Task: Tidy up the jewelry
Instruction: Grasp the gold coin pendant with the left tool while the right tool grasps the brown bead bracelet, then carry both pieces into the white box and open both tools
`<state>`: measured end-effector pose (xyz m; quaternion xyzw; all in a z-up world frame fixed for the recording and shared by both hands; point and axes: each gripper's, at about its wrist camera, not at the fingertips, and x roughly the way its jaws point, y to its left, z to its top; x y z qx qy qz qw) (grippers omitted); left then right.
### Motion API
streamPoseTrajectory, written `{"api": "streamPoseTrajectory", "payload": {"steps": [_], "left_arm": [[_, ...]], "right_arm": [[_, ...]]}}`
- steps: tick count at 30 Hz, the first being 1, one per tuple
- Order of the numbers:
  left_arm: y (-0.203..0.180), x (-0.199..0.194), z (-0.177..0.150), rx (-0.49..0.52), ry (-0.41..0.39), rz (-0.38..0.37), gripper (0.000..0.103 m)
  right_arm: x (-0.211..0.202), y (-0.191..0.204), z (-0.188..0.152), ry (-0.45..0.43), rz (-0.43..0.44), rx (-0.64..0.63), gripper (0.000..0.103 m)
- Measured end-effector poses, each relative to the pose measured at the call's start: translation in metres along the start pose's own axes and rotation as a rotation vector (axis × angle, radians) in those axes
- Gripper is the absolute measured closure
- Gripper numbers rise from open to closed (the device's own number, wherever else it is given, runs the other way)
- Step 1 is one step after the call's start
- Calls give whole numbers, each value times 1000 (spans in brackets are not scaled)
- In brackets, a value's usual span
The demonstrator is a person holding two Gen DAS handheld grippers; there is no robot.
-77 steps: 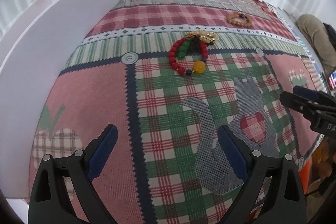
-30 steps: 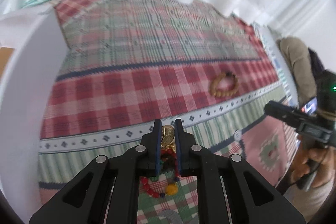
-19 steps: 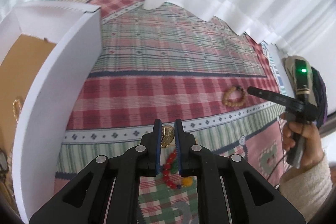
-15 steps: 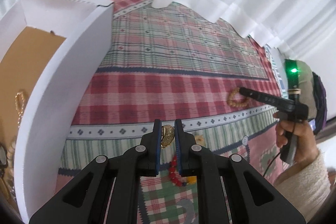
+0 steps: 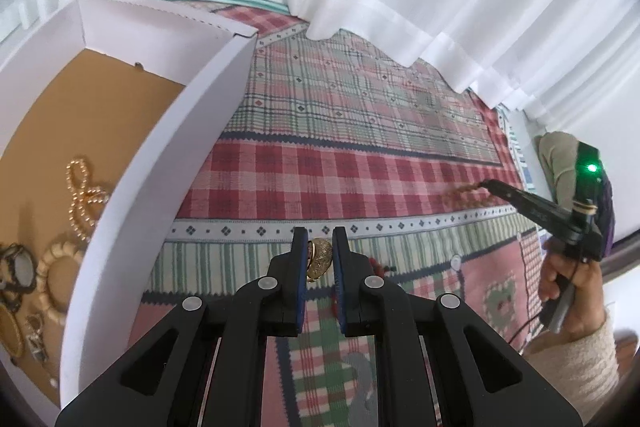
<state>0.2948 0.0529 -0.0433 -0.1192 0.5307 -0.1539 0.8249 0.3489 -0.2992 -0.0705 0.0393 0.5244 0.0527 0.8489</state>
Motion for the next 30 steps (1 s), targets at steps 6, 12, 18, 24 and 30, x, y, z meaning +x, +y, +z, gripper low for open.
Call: {"api": "streamPoseTrajectory", "payload": {"steps": [6, 12, 18, 24, 30], "left_arm": [[-3, -29, -18, -1, -8, -1, 93], [-5, -62, -38, 7, -19, 9, 93], [-10, -100, -55, 28, -39, 5, 93], [-6, -136, -65, 24, -72, -1, 93], [1, -167, -65, 22, -93, 2, 93]], "right_arm": [[-47, 17, -15, -45, 41, -32, 92], [-89, 34, -42, -59, 94, -55, 92], [-123, 65, -63, -64, 134, -121, 92], [-148, 103, -72, -76, 185, -184, 92], [-159, 141, -72, -54, 259, -231, 92]]}}
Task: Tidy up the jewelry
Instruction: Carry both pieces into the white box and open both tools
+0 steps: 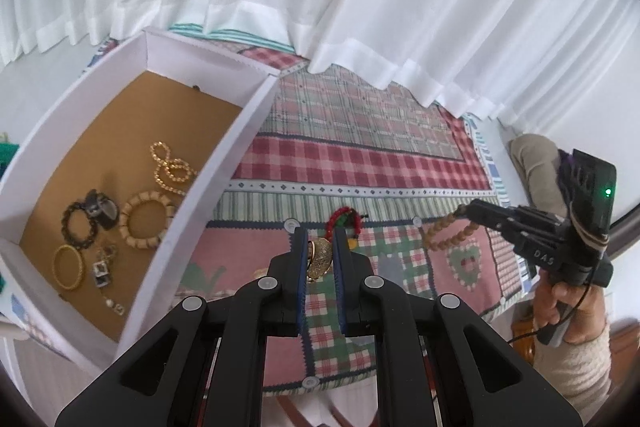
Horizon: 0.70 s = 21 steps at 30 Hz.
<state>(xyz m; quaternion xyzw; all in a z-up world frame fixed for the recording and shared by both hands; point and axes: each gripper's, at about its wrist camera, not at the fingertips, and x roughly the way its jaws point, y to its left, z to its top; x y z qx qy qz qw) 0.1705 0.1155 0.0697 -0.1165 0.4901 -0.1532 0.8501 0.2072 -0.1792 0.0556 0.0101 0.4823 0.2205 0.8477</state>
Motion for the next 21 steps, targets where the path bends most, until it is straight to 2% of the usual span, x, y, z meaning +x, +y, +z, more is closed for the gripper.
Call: {"api": "streamPoseTrajectory", "payload": {"steps": [10, 15, 21], "left_arm": [[33, -69, 18, -31, -57, 29, 93], [72, -101, 38, -80, -120, 91, 93], [128, -107, 63, -145, -154, 167, 93]], "right_arm": [[6, 66, 36, -22, 92, -96, 92], [16, 113, 69, -49, 154, -155, 92], [42, 172, 112, -64, 209, -231, 92]]}}
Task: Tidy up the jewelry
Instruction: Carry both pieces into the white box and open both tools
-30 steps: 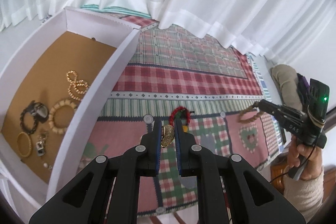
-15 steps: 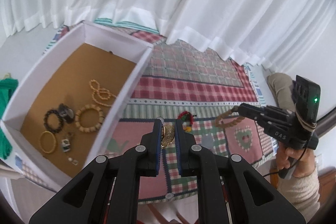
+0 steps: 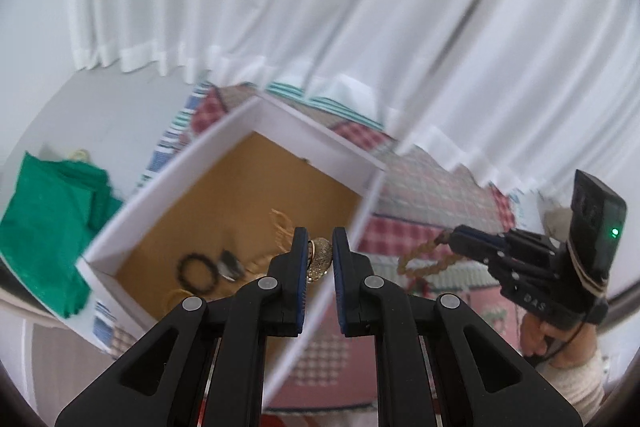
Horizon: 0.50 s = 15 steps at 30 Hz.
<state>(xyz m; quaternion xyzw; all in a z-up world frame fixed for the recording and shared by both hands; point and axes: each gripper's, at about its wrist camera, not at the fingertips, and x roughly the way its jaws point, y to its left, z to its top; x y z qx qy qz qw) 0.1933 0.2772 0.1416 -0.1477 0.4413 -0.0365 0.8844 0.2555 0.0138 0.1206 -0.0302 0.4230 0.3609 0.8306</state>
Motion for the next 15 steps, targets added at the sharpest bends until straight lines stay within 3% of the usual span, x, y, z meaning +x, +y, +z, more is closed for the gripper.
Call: {"api": "streamPoseTrajectory", "payload": {"steps": [9, 15], "left_arm": [[85, 76, 32, -104, 18, 88, 93], [121, 141, 28, -149, 70, 151, 93]], "right_arm": [[125, 43, 60, 102, 29, -101, 92], [203, 50, 68, 179, 17, -130, 91]]}}
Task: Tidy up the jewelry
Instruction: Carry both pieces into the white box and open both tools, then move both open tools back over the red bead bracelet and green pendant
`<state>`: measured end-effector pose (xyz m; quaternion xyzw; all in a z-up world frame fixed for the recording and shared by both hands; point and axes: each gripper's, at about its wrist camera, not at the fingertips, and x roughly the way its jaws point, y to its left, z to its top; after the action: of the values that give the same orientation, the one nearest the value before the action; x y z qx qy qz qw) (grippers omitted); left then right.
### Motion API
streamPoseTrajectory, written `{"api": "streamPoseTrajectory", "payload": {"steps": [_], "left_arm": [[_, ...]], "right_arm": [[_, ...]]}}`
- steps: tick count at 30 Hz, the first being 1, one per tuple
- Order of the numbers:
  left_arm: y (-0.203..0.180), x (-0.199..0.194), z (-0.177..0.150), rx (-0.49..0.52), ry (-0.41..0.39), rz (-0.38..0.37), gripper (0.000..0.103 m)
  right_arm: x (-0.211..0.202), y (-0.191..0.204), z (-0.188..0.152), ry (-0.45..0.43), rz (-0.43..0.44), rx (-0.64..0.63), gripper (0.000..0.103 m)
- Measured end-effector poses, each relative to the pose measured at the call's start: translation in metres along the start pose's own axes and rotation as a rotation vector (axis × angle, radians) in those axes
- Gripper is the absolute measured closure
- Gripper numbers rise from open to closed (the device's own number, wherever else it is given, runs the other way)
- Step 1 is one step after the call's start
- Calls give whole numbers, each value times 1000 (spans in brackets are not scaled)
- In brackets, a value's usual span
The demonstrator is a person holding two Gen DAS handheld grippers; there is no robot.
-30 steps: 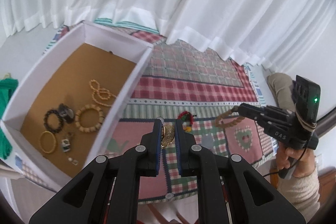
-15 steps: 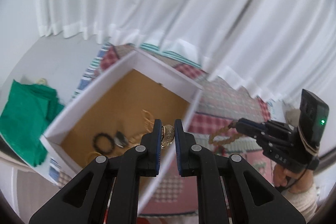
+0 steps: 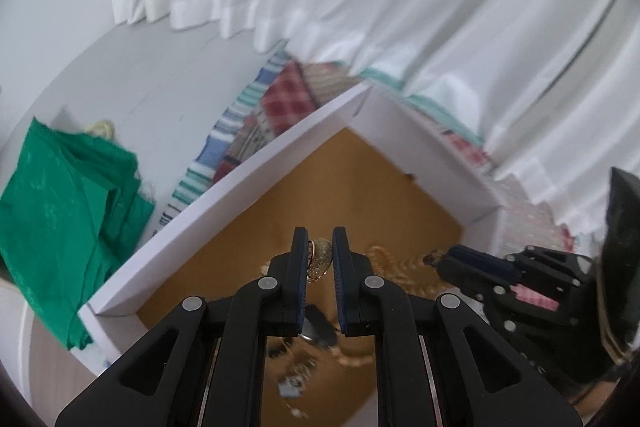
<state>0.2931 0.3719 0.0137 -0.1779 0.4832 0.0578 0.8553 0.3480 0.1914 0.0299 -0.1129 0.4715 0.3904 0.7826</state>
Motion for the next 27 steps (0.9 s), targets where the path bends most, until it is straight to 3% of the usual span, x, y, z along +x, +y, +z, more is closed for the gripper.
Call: {"api": "streamPoseTrajectory", "payload": {"steps": [2, 3, 4, 5, 6, 13, 16, 20, 27], "left_arm": [[9, 27, -3, -14, 33, 30, 92], [12, 35, -4, -19, 47, 45, 83], [15, 43, -8, -27, 68, 63, 76], [19, 50, -12, -35, 83, 78, 62], [21, 50, -16, -36, 83, 80, 53], [5, 19, -50, 23, 39, 86, 36], [-24, -8, -70, 92, 7, 37, 31], [-76, -40, -106, 186, -18, -82, 26], [-159, -44, -181, 315, 47, -252, 21]], "right_arm": [[18, -1, 1, 12, 4, 7, 90], [27, -1, 1, 17, 4, 15, 87], [35, -1, 1, 27, -1, 21, 70], [41, -1, 0, 34, -8, 28, 52], [45, -2, -2, 34, -15, 35, 50], [3, -15, -24, -46, -38, 20, 50], [-42, -34, -50, -92, -69, 26, 50], [-107, -76, -94, -141, -159, 90, 50], [-168, -146, -186, -124, -297, 250, 50]]}}
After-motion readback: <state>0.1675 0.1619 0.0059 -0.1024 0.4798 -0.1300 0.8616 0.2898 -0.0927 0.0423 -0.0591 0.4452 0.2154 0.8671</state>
